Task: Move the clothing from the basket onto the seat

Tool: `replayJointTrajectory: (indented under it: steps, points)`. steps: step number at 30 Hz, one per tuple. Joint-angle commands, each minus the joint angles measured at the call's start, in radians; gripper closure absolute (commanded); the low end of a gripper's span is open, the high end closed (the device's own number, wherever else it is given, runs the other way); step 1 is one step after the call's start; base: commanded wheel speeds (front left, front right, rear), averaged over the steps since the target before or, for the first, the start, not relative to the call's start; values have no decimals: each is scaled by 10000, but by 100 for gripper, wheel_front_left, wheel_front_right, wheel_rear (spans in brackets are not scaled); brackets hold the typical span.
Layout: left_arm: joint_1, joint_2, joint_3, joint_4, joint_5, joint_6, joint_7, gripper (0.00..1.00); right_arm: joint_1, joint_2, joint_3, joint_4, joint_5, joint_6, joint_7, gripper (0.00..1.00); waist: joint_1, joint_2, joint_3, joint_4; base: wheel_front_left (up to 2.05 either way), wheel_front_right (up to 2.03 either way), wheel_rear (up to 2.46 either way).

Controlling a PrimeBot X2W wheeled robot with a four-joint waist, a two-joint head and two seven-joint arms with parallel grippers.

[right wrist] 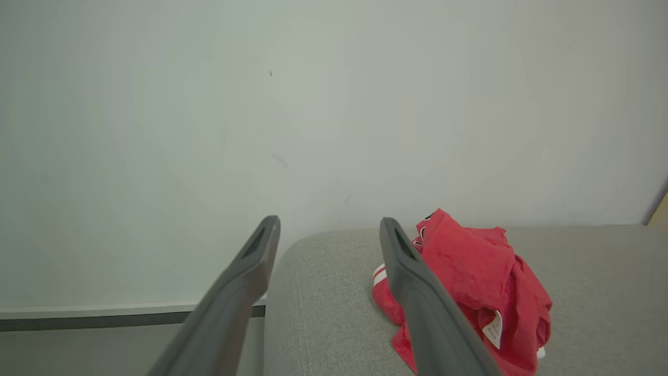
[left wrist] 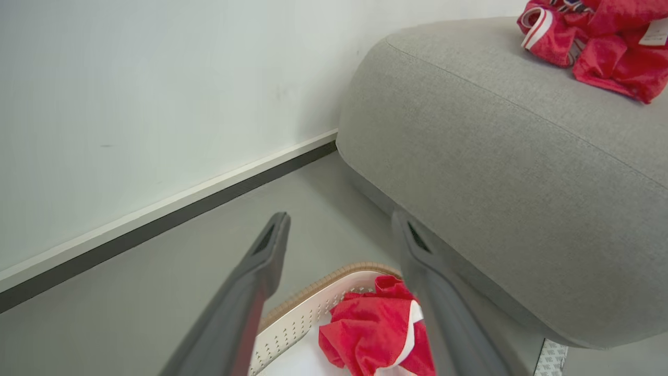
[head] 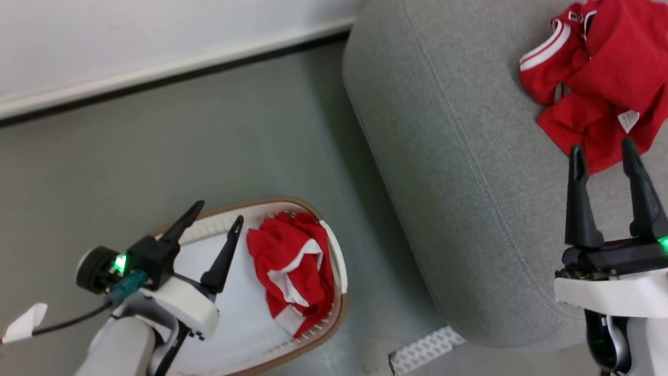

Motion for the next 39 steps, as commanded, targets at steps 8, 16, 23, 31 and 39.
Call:
replayJointTrajectory:
  steps: [8,16,23,31,39]
  points:
    - [-1065,1191,-1003,117,-165,22,873,0,-556,48,-59,-962,993,-22,7,0,-3,0,2135,-945,0,0,0]
    - [-2194,2060,-2717,662,-440,22,1559,0,-1246,47,-333,-1858,1509,-22,9,0,-3,0,3230,-1021,0,0,0]
    - [-3447,1935,-4185,1646,-888,20,2133,0,-1736,43,-586,-2439,1736,-22,7,0,-3,0,3828,-923,0,0,0]
    - [-4648,1702,-5742,3245,-1541,21,2284,0,-2007,43,-724,-3038,1856,-22,9,0,-3,0,4241,-804,7,7,7]
    - [-5399,1729,-6707,4567,-2261,21,1907,0,-1898,41,-305,-3485,1607,-22,7,0,-3,0,4549,-601,17,17,17]
